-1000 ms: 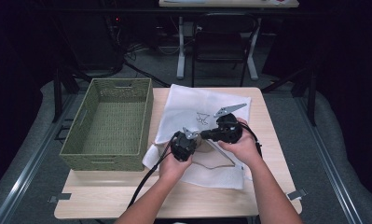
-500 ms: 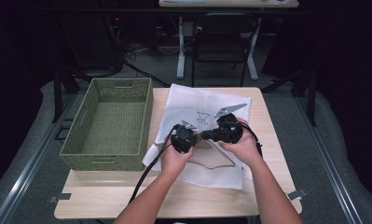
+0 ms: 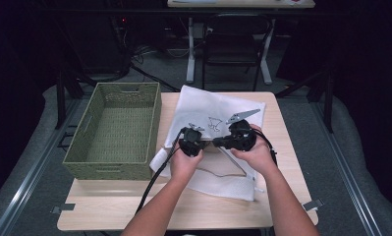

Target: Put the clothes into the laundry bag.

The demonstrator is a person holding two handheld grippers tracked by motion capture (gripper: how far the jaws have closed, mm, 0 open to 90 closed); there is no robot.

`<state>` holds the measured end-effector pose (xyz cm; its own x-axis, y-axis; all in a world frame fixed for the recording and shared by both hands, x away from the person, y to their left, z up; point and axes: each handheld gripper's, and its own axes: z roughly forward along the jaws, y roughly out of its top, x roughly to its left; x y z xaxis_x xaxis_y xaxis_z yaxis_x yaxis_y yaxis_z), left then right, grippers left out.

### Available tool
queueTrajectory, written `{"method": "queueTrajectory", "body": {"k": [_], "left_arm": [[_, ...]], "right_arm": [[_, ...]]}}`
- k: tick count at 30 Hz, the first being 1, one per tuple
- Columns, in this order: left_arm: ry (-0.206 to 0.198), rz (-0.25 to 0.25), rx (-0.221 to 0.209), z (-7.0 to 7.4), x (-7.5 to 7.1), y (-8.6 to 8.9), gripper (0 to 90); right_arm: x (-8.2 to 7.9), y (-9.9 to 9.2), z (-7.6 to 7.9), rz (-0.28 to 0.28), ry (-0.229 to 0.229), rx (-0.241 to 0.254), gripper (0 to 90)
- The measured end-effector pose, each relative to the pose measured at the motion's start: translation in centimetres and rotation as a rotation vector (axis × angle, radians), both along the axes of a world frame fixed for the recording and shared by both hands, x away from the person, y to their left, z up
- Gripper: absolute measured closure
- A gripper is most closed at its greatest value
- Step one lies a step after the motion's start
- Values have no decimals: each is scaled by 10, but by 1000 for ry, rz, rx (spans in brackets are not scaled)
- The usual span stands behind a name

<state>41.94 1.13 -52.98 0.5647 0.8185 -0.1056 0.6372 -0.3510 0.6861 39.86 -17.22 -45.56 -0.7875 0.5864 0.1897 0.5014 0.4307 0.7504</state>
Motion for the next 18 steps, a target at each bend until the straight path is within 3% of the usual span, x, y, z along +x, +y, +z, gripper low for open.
{"method": "queueTrajectory", "body": {"k": [7,11,18], "left_arm": [[-9,-63,6,6,-14,0,667],[-1,-84,-14,13,-25,6,629],[-12,-103,23,26,-38,24,584]], "right_arm": [[1,-4,0,-10,3,10,885],[2,-7,1,-15,2,13,885],[2,-8,0,-18,5,11,885]]}}
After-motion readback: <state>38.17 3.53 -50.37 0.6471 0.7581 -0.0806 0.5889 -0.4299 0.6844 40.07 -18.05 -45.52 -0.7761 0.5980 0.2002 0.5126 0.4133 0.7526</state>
